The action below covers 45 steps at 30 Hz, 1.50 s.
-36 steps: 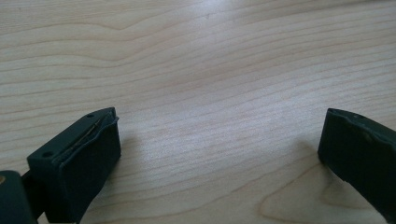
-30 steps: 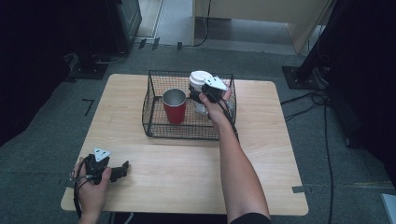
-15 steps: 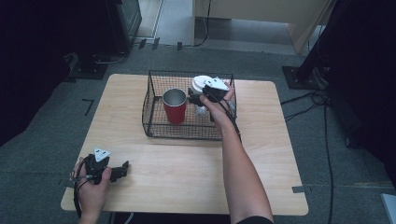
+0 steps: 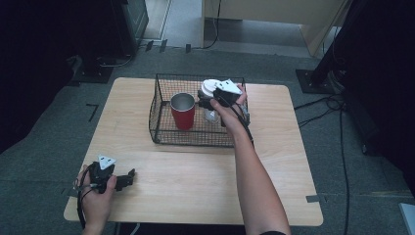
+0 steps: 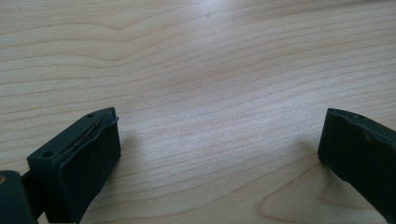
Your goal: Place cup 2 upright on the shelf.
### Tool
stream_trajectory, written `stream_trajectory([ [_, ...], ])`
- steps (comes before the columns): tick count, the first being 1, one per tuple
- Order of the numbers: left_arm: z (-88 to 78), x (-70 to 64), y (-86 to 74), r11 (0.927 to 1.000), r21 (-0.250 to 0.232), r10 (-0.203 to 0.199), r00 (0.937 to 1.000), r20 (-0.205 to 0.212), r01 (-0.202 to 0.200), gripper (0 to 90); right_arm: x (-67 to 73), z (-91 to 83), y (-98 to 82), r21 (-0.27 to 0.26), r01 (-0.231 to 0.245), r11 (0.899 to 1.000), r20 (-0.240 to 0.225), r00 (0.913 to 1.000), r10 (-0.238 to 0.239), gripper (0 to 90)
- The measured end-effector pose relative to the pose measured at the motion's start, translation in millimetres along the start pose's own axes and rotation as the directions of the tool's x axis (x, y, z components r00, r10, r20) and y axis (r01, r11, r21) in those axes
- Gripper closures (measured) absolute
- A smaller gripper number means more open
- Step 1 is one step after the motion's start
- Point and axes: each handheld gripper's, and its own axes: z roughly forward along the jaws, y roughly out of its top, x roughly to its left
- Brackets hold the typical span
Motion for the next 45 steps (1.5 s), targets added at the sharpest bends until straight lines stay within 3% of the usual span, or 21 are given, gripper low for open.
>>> stream_trajectory([
  [10,0.1,-0.1,0.0,1.0,-0.001,-0.001,1.0,0.0,0.001,0.0,4.2,-14.0,12.0,-0.07,0.018,0.997,-0.015,0.9997,-0.019,0.0],
  [14,0.1,-0.1,0.0,1.0,-0.002,-0.001,1.0,0.0,0.001,0.0,7.7,-23.3,20.7,-0.119,0.017,0.993,-0.041,0.9989,-0.022,0.0],
  [25,0.2,-0.1,0.0,1.0,-0.002,-0.002,1.0,0.0,0.002,0.0,10.9,-48.4,36.1,-0.182,0.041,0.982,-0.05,0.9974,-0.051,0.0],
  [35,0.2,-0.1,0.0,1.0,-0.002,-0.002,1.0,0.0,0.002,0.0,0.8,-77.0,38.5,-0.221,0.044,0.974,-0.046,0.9974,-0.055,0.0],
  [45,0.1,0.0,0.0,1.0,-0.002,0.0,1.0,0.0,0.0,0.0,-13.9,-106.9,28.6,-0.23,0.04,0.972,-0.026,0.9985,-0.047,0.0],
])
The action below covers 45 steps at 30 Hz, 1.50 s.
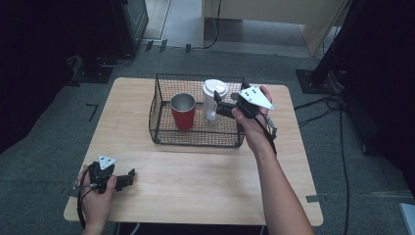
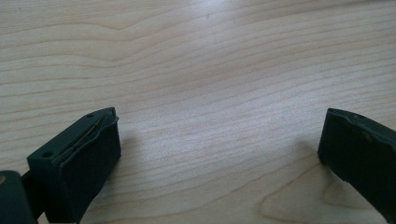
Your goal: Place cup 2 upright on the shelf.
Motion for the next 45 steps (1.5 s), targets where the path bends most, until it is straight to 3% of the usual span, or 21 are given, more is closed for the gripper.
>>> stream_trajectory([
  [25,0.1,-0.1,0.0,1.0,-0.001,-0.002,1.0,0.0,0.002,0.0,-28.3,-66.0,-34.1,0.008,-0.03,1.0,0.057,0.9979,0.03,0.0],
  [45,0.1,-0.2,-0.1,1.0,-0.001,-0.002,1.0,0.0,0.002,0.0,-50.9,-109.7,-63.8,0.038,-0.062,0.997,0.123,0.9908,0.057,0.0],
])
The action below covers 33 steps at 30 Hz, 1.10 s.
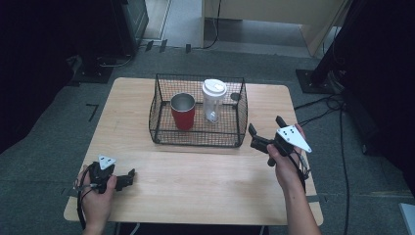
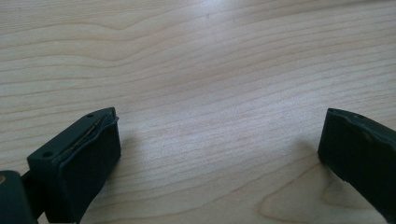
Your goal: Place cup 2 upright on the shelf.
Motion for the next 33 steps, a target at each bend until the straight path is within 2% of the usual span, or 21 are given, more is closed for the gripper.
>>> stream_trajectory([
  [10,0.0,0.0,0.0,1.0,0.001,0.0,1.0,0.001,0.0,0.0,-15.5,-17.9,-18.7,0.018,-0.019,1.0,0.028,0.9994,0.019,0.0],
  [33,-0.1,0.1,0.0,1.0,0.002,0.002,1.0,0.0,-0.002,0.0,-49.9,-59.8,-69.5,0.124,-0.049,0.991,0.12,0.9922,0.034,0.0],
])
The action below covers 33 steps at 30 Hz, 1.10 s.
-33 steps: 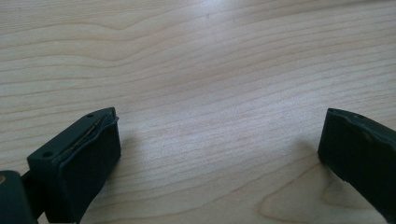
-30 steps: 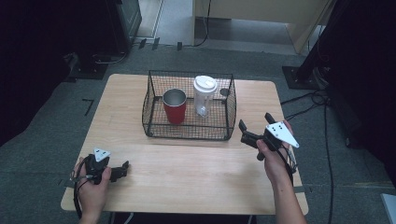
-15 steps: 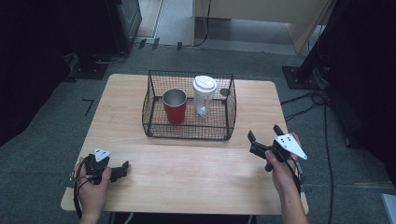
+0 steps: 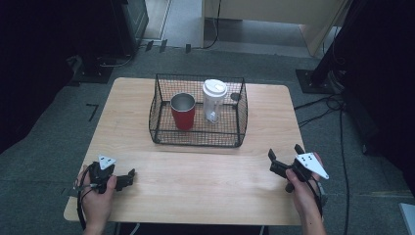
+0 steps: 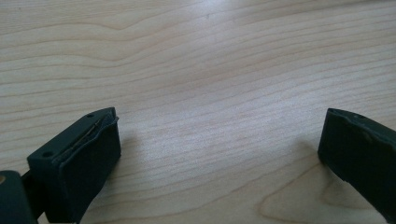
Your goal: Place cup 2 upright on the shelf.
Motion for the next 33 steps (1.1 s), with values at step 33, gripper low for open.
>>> stream_trajectory([
  [33,0.0,0.0,-0.1,1.0,-0.001,0.001,1.0,0.0,-0.001,0.0,-47.4,-40.6,-33.7,0.309,0.044,0.95,0.052,0.9967,-0.063,2.2],
])
